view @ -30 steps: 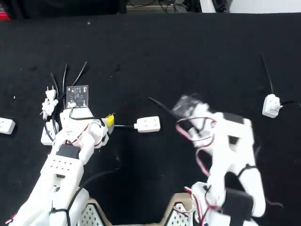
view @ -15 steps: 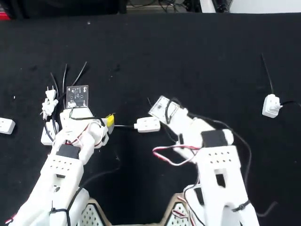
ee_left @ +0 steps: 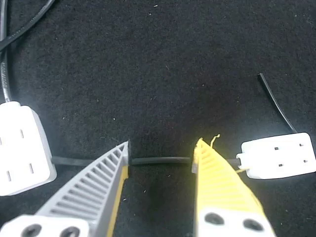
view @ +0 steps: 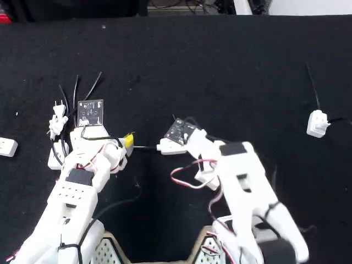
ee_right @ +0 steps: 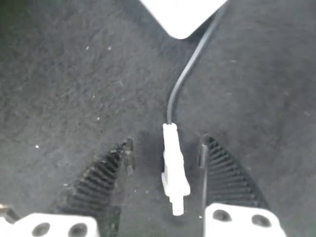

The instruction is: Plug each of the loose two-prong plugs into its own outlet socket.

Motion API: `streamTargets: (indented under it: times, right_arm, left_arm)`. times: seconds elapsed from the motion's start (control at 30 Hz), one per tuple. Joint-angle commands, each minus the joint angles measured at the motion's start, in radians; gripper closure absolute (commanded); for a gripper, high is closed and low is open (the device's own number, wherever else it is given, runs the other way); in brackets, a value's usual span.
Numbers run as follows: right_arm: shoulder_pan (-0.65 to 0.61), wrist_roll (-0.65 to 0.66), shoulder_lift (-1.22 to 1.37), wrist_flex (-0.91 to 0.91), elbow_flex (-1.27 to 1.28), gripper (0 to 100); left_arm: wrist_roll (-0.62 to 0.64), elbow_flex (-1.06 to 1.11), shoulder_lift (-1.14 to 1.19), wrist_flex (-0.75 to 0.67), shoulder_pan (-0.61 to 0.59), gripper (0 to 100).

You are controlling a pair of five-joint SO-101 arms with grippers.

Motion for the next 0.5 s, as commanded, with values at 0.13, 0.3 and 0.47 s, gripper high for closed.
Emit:
streamTargets:
  times: [0.13,0.3,0.47]
  right_arm:
    - [0.025,0.094,0.202,-0.04,-0.133,89.0]
    - [0.127,0.092,0.217,-0.107,-0.151,97.8]
    - [0.181,0.009,0.128,0.048,-0.255,98.8]
  left_arm:
    - [-0.009,-0.013,-0.02,-0.021,-0.008,79]
    - [-0.009,-0.013,-0.02,-0.021,-0.01,79]
    - [-0.009,-0.013,-0.02,-0.021,-0.007,79]
